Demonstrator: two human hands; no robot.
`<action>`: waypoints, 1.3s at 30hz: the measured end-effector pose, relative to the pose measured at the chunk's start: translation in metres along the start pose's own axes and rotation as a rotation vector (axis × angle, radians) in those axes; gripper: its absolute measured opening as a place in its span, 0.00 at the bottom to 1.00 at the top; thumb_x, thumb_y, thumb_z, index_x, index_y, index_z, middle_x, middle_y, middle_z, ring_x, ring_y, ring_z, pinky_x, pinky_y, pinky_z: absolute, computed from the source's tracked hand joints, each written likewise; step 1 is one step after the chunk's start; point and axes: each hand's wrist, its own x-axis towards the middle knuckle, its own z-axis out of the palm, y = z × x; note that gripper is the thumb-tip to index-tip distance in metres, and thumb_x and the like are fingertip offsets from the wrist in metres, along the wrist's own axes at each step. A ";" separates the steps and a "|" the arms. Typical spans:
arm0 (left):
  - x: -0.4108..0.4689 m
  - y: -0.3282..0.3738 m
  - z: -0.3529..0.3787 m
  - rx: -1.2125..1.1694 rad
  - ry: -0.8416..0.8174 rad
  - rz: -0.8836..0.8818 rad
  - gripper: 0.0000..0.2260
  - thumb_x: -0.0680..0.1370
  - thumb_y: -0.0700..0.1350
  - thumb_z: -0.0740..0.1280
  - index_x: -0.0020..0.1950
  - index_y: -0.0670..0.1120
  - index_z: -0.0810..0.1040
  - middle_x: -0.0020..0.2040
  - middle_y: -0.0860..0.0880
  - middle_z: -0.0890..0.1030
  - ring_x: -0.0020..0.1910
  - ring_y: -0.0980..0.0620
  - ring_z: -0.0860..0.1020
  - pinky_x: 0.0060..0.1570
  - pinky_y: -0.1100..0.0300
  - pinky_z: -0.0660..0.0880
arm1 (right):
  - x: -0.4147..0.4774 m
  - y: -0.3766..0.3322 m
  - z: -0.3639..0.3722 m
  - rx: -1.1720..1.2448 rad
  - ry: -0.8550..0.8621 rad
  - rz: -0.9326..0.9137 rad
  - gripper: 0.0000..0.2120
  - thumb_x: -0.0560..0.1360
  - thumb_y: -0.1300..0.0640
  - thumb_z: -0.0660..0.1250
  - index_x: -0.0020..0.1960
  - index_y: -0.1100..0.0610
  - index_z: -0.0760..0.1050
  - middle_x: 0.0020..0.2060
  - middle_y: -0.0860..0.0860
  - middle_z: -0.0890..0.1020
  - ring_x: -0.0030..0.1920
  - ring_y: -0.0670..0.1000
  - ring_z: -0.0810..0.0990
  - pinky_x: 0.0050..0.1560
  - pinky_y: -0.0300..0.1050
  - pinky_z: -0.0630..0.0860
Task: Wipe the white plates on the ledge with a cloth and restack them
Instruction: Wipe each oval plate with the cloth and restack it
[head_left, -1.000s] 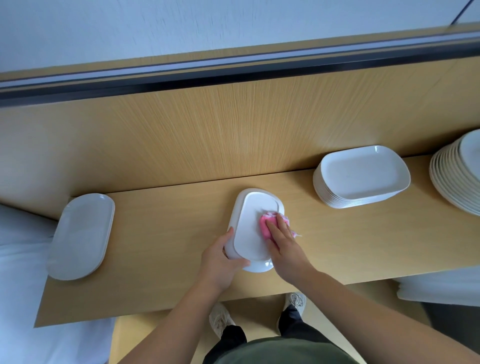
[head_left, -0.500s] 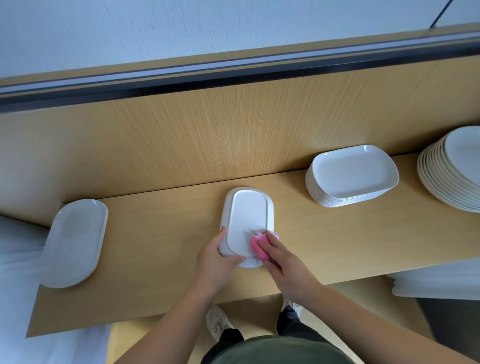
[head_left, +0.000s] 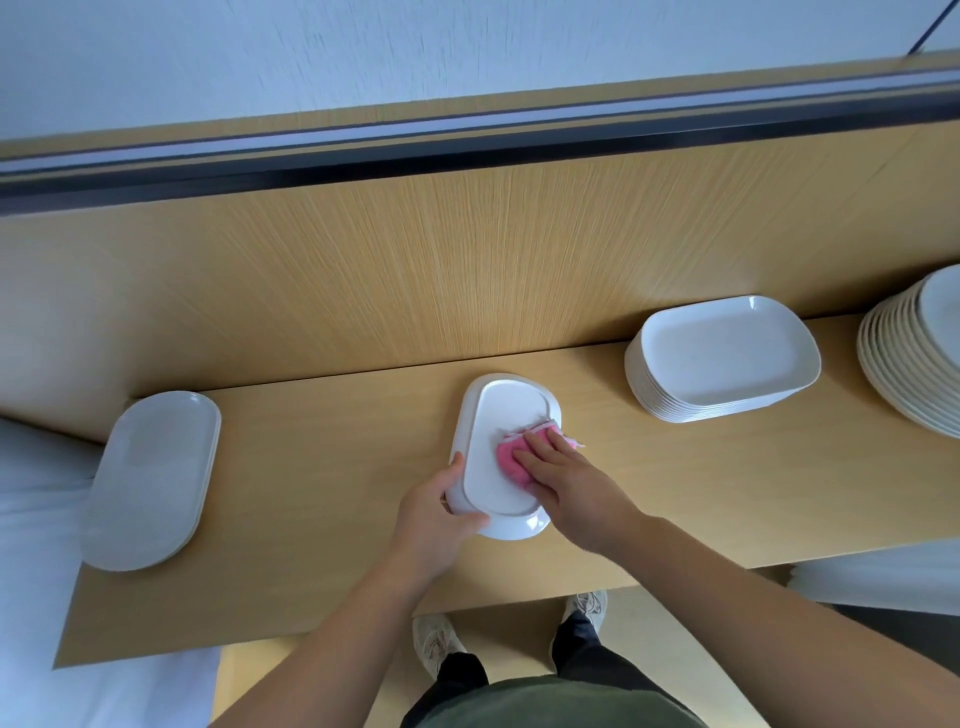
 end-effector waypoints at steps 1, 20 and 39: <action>0.000 0.000 0.000 0.007 -0.001 0.001 0.36 0.69 0.35 0.75 0.75 0.47 0.66 0.68 0.51 0.74 0.61 0.53 0.75 0.55 0.66 0.74 | 0.006 0.003 -0.003 -0.028 -0.006 -0.009 0.28 0.79 0.47 0.45 0.74 0.57 0.66 0.73 0.56 0.68 0.76 0.60 0.59 0.76 0.55 0.50; 0.003 0.002 -0.003 -0.006 -0.021 -0.011 0.37 0.67 0.35 0.76 0.74 0.46 0.67 0.69 0.52 0.73 0.64 0.57 0.73 0.62 0.65 0.71 | 0.069 -0.008 -0.024 -0.260 -0.126 0.108 0.27 0.84 0.54 0.48 0.80 0.51 0.42 0.79 0.51 0.44 0.78 0.60 0.40 0.76 0.59 0.42; 0.004 0.004 -0.002 -0.076 0.004 -0.010 0.39 0.64 0.33 0.79 0.73 0.43 0.68 0.61 0.45 0.78 0.51 0.53 0.78 0.42 0.74 0.75 | -0.010 -0.003 0.003 -0.188 -0.190 -0.327 0.28 0.83 0.60 0.56 0.78 0.48 0.49 0.77 0.44 0.49 0.76 0.51 0.36 0.74 0.50 0.33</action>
